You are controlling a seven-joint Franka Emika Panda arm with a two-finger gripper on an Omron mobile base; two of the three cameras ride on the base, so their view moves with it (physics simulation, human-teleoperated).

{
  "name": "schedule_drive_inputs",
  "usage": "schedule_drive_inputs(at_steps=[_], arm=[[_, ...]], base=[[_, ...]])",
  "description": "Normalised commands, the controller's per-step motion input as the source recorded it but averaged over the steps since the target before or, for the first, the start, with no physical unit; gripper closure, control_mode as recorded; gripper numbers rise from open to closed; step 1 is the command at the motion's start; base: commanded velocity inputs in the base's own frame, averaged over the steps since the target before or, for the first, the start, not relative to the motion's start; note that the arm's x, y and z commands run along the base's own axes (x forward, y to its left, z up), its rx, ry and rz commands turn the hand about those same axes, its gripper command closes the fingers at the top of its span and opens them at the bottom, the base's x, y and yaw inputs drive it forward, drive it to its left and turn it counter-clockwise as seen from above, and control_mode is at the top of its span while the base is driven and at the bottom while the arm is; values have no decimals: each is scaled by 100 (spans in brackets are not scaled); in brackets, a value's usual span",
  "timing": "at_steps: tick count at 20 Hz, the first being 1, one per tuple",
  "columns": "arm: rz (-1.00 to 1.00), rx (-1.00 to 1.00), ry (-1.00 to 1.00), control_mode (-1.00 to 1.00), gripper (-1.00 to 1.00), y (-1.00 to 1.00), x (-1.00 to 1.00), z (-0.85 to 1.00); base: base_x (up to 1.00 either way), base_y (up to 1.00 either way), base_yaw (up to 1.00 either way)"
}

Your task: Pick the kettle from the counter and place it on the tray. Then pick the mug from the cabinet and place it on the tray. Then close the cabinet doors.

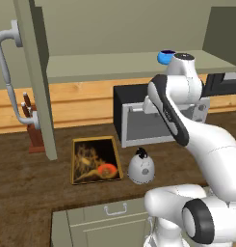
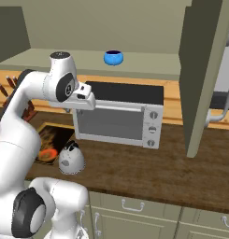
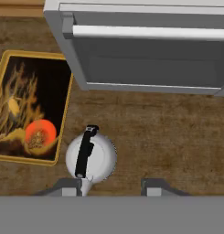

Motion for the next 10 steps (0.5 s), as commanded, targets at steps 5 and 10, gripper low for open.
schedule_drive_inputs(at_steps=[5, 10], arm=[[0, 0, -13, -100, -100, 0, -37, 0], [-3, 0, -23, -100, -100, 0, -93, -16]], base=[[0, 0, 0], [0, 0, 0]])
